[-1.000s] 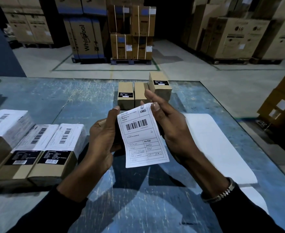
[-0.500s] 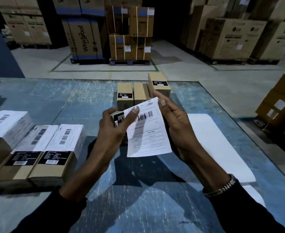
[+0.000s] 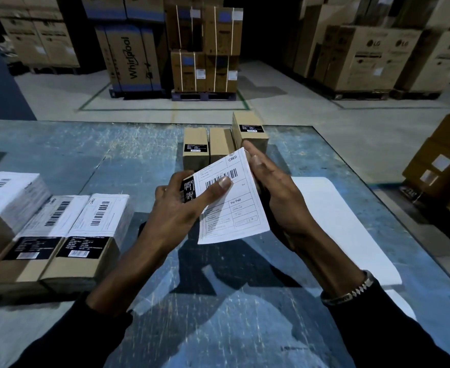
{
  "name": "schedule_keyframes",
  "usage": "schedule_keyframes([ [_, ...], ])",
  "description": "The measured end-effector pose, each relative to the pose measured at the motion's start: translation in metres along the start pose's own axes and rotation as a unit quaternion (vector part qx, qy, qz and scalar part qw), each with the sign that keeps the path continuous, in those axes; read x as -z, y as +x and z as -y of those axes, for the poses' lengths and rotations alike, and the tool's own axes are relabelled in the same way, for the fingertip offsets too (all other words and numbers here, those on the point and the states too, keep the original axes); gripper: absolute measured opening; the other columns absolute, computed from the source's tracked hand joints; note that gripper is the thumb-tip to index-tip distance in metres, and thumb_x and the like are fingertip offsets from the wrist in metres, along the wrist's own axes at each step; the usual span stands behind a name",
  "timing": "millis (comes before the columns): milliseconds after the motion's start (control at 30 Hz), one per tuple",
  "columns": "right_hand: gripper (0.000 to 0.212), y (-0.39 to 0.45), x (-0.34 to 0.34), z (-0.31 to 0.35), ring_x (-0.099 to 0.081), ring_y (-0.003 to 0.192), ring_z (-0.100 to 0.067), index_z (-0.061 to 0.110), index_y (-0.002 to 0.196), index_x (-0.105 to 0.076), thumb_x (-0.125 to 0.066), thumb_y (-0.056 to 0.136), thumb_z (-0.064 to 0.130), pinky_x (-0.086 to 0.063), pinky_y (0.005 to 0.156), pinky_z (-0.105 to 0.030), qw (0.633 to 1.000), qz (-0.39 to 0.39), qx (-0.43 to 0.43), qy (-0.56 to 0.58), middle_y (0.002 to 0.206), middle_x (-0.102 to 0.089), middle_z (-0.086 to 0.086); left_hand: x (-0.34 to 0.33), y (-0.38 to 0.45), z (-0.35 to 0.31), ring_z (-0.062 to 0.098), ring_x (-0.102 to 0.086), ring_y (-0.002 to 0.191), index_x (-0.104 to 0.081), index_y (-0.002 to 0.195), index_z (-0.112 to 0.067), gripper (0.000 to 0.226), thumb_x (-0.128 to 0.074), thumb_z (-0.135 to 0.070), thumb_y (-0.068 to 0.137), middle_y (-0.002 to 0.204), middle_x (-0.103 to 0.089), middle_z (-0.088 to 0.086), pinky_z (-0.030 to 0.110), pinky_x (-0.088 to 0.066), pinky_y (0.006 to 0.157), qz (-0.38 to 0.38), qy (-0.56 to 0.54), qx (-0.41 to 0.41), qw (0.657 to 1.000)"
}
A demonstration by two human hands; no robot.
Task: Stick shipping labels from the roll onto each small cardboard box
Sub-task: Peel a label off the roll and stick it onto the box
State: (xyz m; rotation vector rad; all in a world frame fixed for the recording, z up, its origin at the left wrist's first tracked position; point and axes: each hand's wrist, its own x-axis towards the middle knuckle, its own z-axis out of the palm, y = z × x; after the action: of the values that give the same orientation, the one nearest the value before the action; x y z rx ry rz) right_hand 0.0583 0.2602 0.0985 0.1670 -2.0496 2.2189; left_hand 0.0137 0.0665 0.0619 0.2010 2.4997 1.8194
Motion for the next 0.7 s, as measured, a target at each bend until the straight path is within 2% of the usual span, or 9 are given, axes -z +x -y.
schedule_keyframes([
  [100, 0.057, -0.0011, -0.0008, 0.0012, -0.071, 0.125, -0.016, 0.032, 0.163, -0.041, -0.051, 0.107, 0.039, -0.06, 0.102, -0.041, 1.0, 0.014, 0.002, -0.014, 0.144, -0.068, 0.007, 0.0002, 0.0011, 0.0011, 0.024, -0.068, 0.119, -0.053, 0.134, -0.054, 0.096, -0.064, -0.106, 0.053, 0.135, -0.064, -0.005, 0.06, -0.059, 0.097, -0.001, 0.008, -0.001, 1.0],
  [200, 0.053, -0.0004, -0.0003, 0.0006, -0.074, 0.116, -0.015, 0.029, 0.163, -0.04, -0.049, 0.111, 0.029, -0.062, 0.099, -0.039, 1.0, 0.011, 0.006, -0.016, 0.128, -0.077, 0.009, 0.0014, 0.0025, 0.002, 0.022, -0.067, 0.12, -0.054, 0.127, -0.057, 0.088, -0.063, -0.106, 0.055, 0.132, -0.065, -0.006, 0.06, -0.058, 0.097, -0.001, 0.017, 0.0, 1.0],
  [267, 0.052, 0.0, -0.0006, -0.0001, -0.074, 0.114, -0.012, 0.029, 0.162, -0.04, -0.048, 0.111, 0.031, -0.062, 0.098, -0.036, 1.0, 0.01, 0.004, -0.006, 0.124, -0.078, 0.011, 0.0024, 0.0035, 0.0036, 0.021, -0.066, 0.121, -0.055, 0.125, -0.057, 0.085, -0.063, -0.106, 0.056, 0.131, -0.065, -0.007, 0.06, -0.057, 0.098, -0.002, 0.02, -0.003, 1.0],
  [400, 0.067, -0.0008, -0.0011, 0.0008, -0.072, 0.123, -0.014, 0.036, 0.161, -0.038, -0.057, 0.097, 0.044, -0.058, 0.106, -0.04, 1.0, 0.026, -0.008, 0.007, 0.133, -0.074, 0.012, 0.0021, 0.0043, 0.0044, 0.022, -0.066, 0.119, -0.054, 0.126, -0.058, 0.088, -0.059, -0.109, 0.055, 0.133, -0.064, -0.007, 0.053, -0.059, 0.095, 0.001, 0.026, 0.007, 1.0],
  [467, 0.075, -0.0012, 0.0005, 0.0007, -0.07, 0.126, -0.019, 0.03, 0.164, -0.037, -0.062, 0.094, 0.04, -0.056, 0.109, -0.042, 0.999, 0.031, -0.016, 0.013, 0.14, -0.071, 0.005, 0.0018, 0.005, 0.0052, 0.023, -0.068, 0.117, -0.054, 0.127, -0.058, 0.088, -0.058, -0.109, 0.055, 0.132, -0.065, -0.006, 0.049, -0.059, 0.093, 0.0, 0.029, 0.007, 1.0],
  [600, 0.071, -0.0004, 0.0043, 0.0006, -0.067, 0.13, -0.027, 0.022, 0.163, -0.041, -0.062, 0.096, 0.033, -0.053, 0.112, -0.048, 0.999, 0.027, -0.026, 0.035, 0.139, -0.072, -0.002, 0.0032, 0.0047, 0.0061, 0.024, -0.069, 0.115, -0.054, 0.125, -0.058, 0.087, -0.06, -0.108, 0.055, 0.132, -0.065, -0.004, 0.055, -0.063, 0.09, 0.005, 0.029, 0.006, 1.0],
  [700, 0.064, 0.0011, 0.0044, 0.0004, -0.068, 0.13, -0.024, 0.023, 0.164, -0.039, -0.058, 0.104, 0.032, -0.053, 0.113, -0.046, 0.998, 0.036, -0.034, 0.028, 0.135, -0.074, 0.0, 0.0047, 0.006, 0.0057, 0.023, -0.069, 0.115, -0.055, 0.117, -0.061, 0.081, -0.059, -0.109, 0.053, 0.13, -0.066, -0.006, 0.055, -0.061, 0.093, 0.003, 0.04, 0.01, 0.999],
])
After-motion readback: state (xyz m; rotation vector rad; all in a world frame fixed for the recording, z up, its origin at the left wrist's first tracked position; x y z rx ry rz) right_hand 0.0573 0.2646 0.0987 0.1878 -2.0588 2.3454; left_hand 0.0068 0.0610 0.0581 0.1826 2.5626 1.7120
